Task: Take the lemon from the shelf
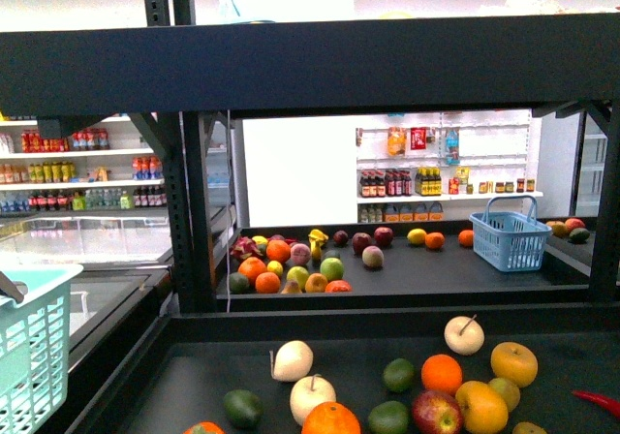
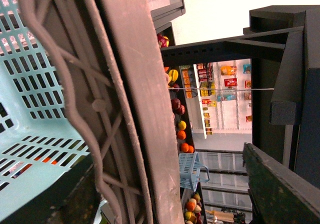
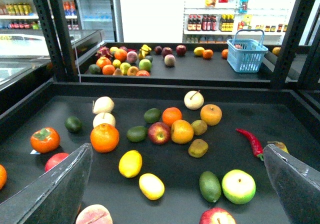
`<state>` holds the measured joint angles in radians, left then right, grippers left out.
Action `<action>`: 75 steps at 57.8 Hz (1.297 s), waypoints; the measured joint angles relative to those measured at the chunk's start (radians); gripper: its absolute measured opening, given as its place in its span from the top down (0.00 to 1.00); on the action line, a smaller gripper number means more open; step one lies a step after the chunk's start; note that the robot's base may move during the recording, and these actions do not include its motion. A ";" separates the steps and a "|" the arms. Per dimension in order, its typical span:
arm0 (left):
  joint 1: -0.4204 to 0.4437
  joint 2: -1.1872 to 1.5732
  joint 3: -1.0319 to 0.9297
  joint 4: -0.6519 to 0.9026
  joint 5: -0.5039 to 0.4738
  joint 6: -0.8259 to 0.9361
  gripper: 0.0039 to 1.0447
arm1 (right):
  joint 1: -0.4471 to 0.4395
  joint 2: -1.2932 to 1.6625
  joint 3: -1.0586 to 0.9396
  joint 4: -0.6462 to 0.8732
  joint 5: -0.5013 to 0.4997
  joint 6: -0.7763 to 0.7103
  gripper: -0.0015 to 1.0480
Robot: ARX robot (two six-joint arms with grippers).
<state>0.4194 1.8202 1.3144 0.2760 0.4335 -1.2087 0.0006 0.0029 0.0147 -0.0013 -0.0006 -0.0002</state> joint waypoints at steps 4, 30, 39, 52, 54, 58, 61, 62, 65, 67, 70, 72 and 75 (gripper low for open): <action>-0.001 0.000 0.000 -0.002 -0.004 0.003 0.39 | 0.000 0.000 0.000 0.000 0.000 0.000 0.02; 0.000 0.006 0.000 -0.017 0.014 -0.011 0.83 | 0.000 0.000 0.000 0.000 0.000 0.000 0.02; 0.000 -0.022 -0.006 -0.047 0.062 0.024 0.84 | 0.000 0.000 0.000 0.000 0.000 0.000 0.02; -0.020 -0.121 -0.023 -0.100 0.152 0.115 0.85 | 0.000 0.000 0.000 0.000 0.000 0.000 0.02; -0.031 -0.143 -0.024 -0.114 0.169 0.138 0.85 | 0.000 0.000 0.000 0.000 0.000 0.000 0.02; -0.060 -0.178 -0.025 -0.146 0.200 0.192 0.85 | 0.000 0.000 0.000 0.000 0.000 0.000 0.02; -0.087 -0.200 -0.027 -0.172 0.219 0.226 0.85 | 0.000 0.000 0.000 0.000 0.000 0.000 0.02; -0.105 -0.211 -0.030 -0.183 0.230 0.248 0.85 | 0.000 0.000 0.000 0.000 0.000 0.000 0.02; -0.139 -0.229 -0.040 -0.192 0.247 0.269 0.85 | 0.000 0.000 0.000 0.000 0.000 0.000 0.02; -0.177 -0.242 -0.051 -0.198 0.257 0.288 0.85 | 0.000 0.000 0.000 0.000 0.000 0.000 0.02; -0.233 -0.253 -0.071 -0.195 0.267 0.305 0.85 | 0.000 0.000 0.000 0.000 0.000 0.000 0.02; -0.275 -0.254 -0.082 -0.190 0.270 0.317 0.85 | 0.000 0.000 0.000 0.000 0.000 0.000 0.02; -0.333 -0.253 -0.098 -0.168 0.272 0.323 0.85 | 0.000 0.000 0.000 0.000 0.000 0.000 0.02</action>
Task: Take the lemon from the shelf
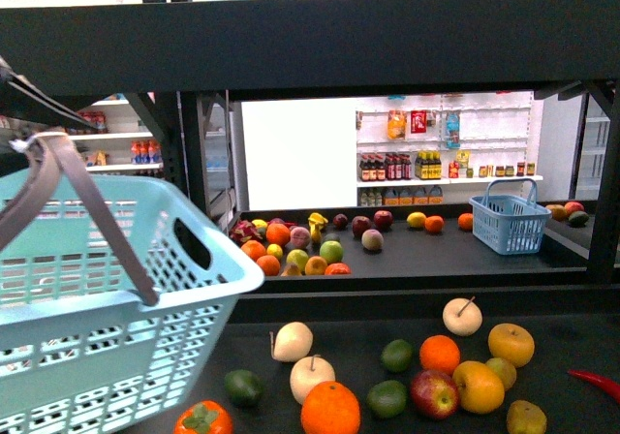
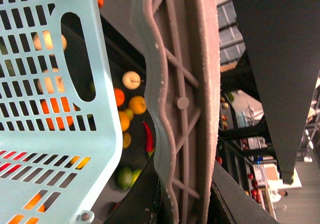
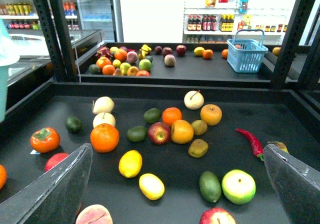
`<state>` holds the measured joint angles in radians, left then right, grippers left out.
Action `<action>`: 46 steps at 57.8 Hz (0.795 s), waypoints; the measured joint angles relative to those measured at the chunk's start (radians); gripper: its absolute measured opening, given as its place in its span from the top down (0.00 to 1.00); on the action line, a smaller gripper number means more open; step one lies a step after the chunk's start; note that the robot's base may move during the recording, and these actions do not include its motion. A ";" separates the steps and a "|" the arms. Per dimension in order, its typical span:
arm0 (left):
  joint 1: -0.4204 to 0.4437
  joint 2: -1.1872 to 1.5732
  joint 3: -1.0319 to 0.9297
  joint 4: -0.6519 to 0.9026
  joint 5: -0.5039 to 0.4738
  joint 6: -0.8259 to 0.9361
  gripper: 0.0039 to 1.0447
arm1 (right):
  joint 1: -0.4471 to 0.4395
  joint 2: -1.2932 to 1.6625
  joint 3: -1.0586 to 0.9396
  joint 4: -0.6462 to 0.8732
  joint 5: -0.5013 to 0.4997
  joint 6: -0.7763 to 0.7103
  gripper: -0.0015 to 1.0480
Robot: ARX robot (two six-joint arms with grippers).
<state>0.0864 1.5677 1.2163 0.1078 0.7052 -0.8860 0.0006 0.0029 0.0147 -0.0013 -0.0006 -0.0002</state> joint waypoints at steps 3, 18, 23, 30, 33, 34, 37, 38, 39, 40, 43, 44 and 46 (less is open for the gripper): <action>-0.042 0.006 -0.007 0.021 0.000 -0.001 0.85 | 0.000 0.000 0.000 0.000 0.000 0.000 0.02; -0.270 0.093 0.005 0.098 -0.001 0.026 0.86 | 0.000 0.000 0.000 0.000 0.000 0.000 0.02; -0.323 0.137 0.026 0.097 -0.005 0.026 0.86 | 0.000 0.000 0.000 0.000 0.000 0.000 0.02; -0.380 0.183 0.066 0.093 -0.009 0.035 0.86 | 0.000 0.000 0.000 0.000 0.000 0.000 0.02; -0.398 0.199 0.087 0.090 -0.009 0.040 0.86 | 0.000 0.000 0.000 0.000 0.000 0.000 0.02; -0.404 0.203 0.096 0.089 -0.009 0.043 0.86 | 0.000 0.000 0.000 0.000 0.000 0.000 0.02; -0.418 0.214 0.114 0.088 -0.008 0.053 0.86 | 0.000 0.000 0.000 0.000 0.000 0.000 0.02; -0.422 0.218 0.122 0.086 -0.008 0.057 0.86 | 0.000 0.000 0.000 0.000 0.000 0.000 0.02; -0.426 0.222 0.130 0.082 -0.009 0.062 0.86 | 0.000 0.000 0.000 0.000 0.000 0.000 0.02; -0.428 0.223 0.134 0.079 -0.010 0.065 0.86 | 0.000 0.000 0.000 0.000 0.000 0.000 0.02; -0.436 0.232 0.151 0.071 -0.013 0.076 0.86 | 0.000 0.000 0.000 0.000 0.000 0.000 0.02; -0.439 0.235 0.156 0.070 -0.011 0.080 0.86 | 0.000 0.000 0.000 0.000 0.000 0.000 0.02; -0.442 0.240 0.161 0.069 -0.013 0.084 0.86 | 0.000 0.000 0.000 0.000 0.000 0.000 0.02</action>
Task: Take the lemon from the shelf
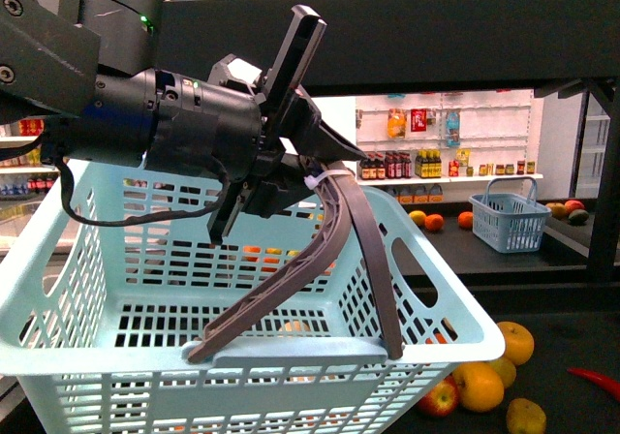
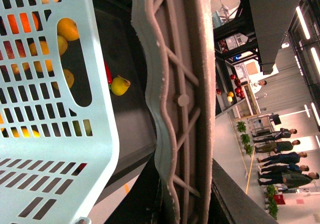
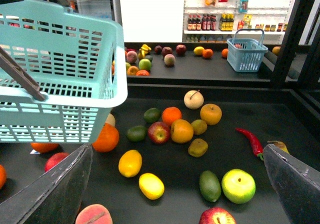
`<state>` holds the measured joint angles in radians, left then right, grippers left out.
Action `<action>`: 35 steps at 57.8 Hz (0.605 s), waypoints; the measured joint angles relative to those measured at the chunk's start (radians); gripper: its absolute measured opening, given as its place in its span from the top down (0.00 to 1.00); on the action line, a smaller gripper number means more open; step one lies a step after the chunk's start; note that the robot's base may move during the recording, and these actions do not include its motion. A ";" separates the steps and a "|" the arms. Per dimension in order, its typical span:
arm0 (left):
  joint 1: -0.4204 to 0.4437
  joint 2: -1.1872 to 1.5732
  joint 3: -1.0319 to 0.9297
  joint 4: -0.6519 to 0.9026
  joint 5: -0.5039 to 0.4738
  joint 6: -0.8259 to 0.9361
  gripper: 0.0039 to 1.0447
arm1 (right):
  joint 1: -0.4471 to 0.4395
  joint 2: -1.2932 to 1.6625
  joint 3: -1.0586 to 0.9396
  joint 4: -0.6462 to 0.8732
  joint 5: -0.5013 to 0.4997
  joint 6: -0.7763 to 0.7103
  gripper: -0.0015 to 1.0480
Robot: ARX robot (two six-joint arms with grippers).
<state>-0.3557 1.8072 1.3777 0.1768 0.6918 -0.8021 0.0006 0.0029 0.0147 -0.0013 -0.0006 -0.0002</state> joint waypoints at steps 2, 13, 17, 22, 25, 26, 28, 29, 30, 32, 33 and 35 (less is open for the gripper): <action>-0.003 0.007 0.007 0.000 0.000 0.006 0.86 | 0.000 0.000 0.000 0.000 0.000 0.000 0.02; -0.015 0.022 0.010 -0.008 -0.008 0.016 0.86 | 0.000 0.000 0.000 0.000 0.000 0.000 0.02; -0.016 0.026 0.010 -0.016 -0.011 0.024 0.86 | 0.000 0.000 0.000 0.000 0.000 0.000 0.02; -0.016 0.028 0.010 -0.020 -0.012 0.028 0.86 | 0.000 0.000 0.000 0.000 0.000 0.000 0.02; -0.016 0.028 0.010 -0.020 -0.014 0.030 0.86 | 0.031 0.039 0.025 -0.076 0.103 0.059 0.02; -0.016 0.028 0.010 -0.020 -0.014 0.032 0.86 | 0.040 0.069 0.041 -0.116 0.152 0.092 0.02; -0.016 0.028 0.009 -0.020 -0.015 0.034 0.86 | 0.040 0.147 0.066 -0.157 0.196 0.157 0.02; -0.016 0.028 0.009 -0.020 -0.015 0.034 0.86 | 0.033 0.189 0.074 -0.157 0.195 0.187 0.02; -0.016 0.028 0.009 -0.020 -0.015 0.036 0.87 | 0.019 0.254 0.084 -0.147 0.186 0.216 0.02; -0.016 0.028 0.009 -0.020 -0.016 0.040 0.87 | -0.019 0.373 0.104 -0.096 0.135 0.249 0.02; -0.016 0.028 0.009 -0.020 -0.016 0.041 0.87 | -0.040 0.428 0.117 -0.067 0.102 0.255 0.02; -0.016 0.028 0.009 -0.021 -0.016 0.041 0.87 | -0.093 0.565 0.161 0.008 0.026 0.260 0.02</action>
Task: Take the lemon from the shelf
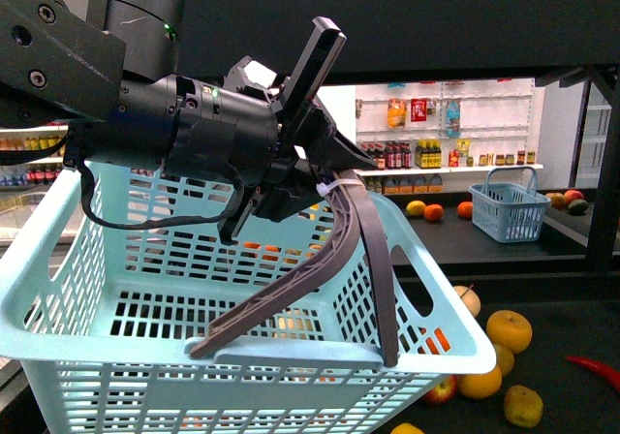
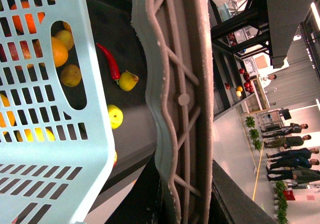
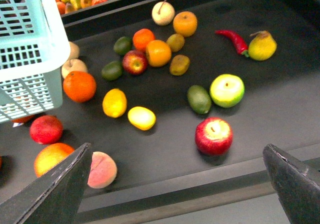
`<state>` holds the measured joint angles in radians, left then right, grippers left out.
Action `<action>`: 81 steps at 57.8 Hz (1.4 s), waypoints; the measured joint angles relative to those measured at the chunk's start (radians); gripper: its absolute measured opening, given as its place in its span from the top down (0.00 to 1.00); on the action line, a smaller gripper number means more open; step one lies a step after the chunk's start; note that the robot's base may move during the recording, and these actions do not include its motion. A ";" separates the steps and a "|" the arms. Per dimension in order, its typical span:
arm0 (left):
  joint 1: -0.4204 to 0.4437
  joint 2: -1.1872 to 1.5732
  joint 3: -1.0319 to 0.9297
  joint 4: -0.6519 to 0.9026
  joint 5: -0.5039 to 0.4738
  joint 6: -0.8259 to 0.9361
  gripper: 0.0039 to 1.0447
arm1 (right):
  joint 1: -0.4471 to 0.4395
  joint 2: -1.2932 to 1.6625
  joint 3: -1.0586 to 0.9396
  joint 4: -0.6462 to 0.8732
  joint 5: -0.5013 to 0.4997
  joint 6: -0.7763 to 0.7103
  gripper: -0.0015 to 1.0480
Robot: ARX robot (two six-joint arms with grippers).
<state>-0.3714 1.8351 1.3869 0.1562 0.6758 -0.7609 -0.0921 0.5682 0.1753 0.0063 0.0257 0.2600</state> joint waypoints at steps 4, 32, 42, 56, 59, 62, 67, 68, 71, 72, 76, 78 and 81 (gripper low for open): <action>0.000 0.000 0.000 0.000 0.002 0.001 0.87 | -0.103 0.265 0.102 0.151 -0.141 -0.022 0.02; 0.001 0.000 0.000 0.000 0.002 0.005 0.87 | -0.193 1.466 0.771 0.321 -0.468 -0.370 0.02; 0.001 0.000 0.000 0.000 0.000 0.005 0.87 | -0.110 1.695 0.909 0.298 -0.536 -0.620 0.02; 0.001 0.000 0.000 0.000 0.001 0.005 0.87 | -0.061 1.850 1.035 0.271 -0.580 -0.823 0.02; 0.001 0.000 0.000 0.000 0.001 0.005 0.87 | -0.054 1.872 1.059 0.271 -0.571 -0.860 0.02; 0.001 0.000 0.000 0.000 0.001 0.005 0.87 | -0.048 1.898 1.091 0.265 -0.569 -0.903 0.02; 0.001 0.000 0.000 0.000 0.001 0.005 0.87 | -0.035 1.942 1.139 0.248 -0.545 -0.965 0.02; 0.001 0.000 0.000 0.000 0.001 0.005 0.87 | -0.033 1.952 1.151 0.241 -0.537 -0.985 0.02; 0.001 0.000 0.000 0.000 0.001 0.005 0.87 | -0.024 1.984 1.182 0.230 -0.526 -1.020 0.02; 0.001 0.000 0.000 0.000 0.001 0.005 0.87 | -0.023 1.991 1.187 0.229 -0.524 -1.023 0.02; 0.001 0.000 0.000 0.000 0.001 0.005 0.87 | -0.013 2.020 1.214 0.229 -0.514 -1.040 0.02; 0.001 0.000 0.000 0.000 0.001 0.005 0.87 | -0.009 2.034 1.228 0.229 -0.511 -1.044 0.02; 0.001 0.000 0.000 0.000 0.001 0.006 0.87 | -0.002 2.054 1.249 0.232 -0.508 -1.044 0.02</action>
<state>-0.3706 1.8351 1.3869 0.1562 0.6765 -0.7551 -0.0944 2.6225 1.4246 0.2386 -0.4824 -0.7845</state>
